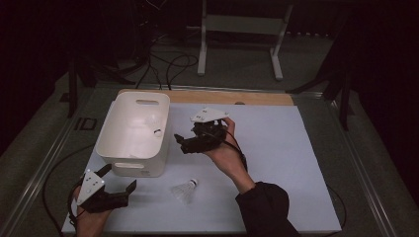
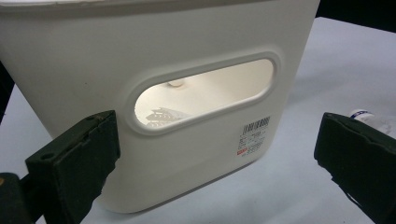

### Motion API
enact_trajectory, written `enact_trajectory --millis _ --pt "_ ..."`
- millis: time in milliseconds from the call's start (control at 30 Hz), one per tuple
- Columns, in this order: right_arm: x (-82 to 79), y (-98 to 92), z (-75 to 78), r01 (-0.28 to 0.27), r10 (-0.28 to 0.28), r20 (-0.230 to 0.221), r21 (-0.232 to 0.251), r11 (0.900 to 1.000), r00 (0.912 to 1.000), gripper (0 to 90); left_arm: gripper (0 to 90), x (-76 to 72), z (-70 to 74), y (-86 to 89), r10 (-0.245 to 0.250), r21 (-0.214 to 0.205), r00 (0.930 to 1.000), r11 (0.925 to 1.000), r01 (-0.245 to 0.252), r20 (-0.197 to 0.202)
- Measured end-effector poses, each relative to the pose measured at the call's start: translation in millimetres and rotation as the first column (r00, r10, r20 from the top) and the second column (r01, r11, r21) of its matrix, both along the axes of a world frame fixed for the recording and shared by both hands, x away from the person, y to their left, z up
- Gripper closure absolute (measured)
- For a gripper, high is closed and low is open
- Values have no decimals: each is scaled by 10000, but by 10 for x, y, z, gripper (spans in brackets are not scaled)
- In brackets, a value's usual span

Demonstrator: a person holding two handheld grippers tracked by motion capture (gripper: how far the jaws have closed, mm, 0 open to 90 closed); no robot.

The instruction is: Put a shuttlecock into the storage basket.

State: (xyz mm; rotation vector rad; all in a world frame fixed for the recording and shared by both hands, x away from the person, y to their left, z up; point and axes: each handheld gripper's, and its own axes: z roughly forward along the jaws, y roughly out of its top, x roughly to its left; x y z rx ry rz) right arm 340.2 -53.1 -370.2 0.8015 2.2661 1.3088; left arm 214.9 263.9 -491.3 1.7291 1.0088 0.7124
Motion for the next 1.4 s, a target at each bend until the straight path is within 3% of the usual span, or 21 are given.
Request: enact_trajectory --millis 433,1400 --pt "-71 -5 -111 55 -46 201 -443 9990 9998 87 11 1 0 1 -12 -5 10000 10000 12 -2" --pt "-157 -45 -340 -137 133 -79 -500 9987 9999 87 11 0 1 5 8 21 10000 10000 -8 8"
